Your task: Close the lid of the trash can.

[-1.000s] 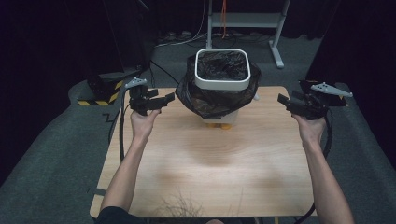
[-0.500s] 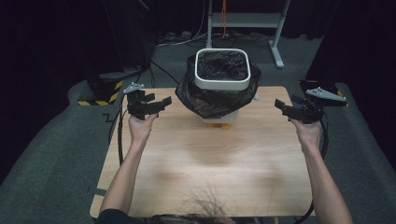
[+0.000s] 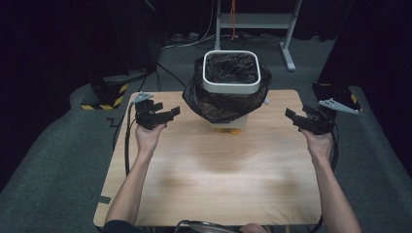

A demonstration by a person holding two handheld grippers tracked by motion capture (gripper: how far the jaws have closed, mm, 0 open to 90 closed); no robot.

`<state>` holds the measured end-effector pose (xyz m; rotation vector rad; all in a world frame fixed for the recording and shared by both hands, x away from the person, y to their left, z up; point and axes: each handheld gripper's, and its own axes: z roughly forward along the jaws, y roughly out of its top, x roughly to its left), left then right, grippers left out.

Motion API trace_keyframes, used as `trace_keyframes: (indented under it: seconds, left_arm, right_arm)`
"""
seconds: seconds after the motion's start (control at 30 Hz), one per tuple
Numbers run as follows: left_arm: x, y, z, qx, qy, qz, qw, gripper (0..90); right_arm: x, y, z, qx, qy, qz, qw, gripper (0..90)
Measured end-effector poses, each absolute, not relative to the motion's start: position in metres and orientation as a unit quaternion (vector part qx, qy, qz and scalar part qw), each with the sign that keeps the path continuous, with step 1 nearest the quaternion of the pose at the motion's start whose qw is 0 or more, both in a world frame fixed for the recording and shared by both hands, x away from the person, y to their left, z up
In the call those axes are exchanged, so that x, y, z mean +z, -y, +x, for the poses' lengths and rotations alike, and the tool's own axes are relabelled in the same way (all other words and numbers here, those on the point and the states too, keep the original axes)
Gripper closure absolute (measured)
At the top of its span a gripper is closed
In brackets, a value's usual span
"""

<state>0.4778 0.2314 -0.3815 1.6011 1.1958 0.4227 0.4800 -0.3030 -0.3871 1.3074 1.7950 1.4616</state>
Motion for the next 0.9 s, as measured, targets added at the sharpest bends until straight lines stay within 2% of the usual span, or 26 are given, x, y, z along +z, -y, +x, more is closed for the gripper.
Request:
trace_keyframes:
  seconds: [0.17, 0.9]
  left_arm:
    - [-0.385, -0.23, 0.479, 0.191, -0.499, 0.675, 0.509, 14.0]
    - [-0.416, -0.224, 0.488, 0.179, -0.512, 0.683, 0.489, 14.4]
  right_arm:
    - [-0.395, 0.302, 0.48, 0.534, -0.652, 0.48, 0.243, 14.8]
    - [-0.423, 0.293, 0.49, 0.503, -0.667, 0.496, 0.236, 13.3]
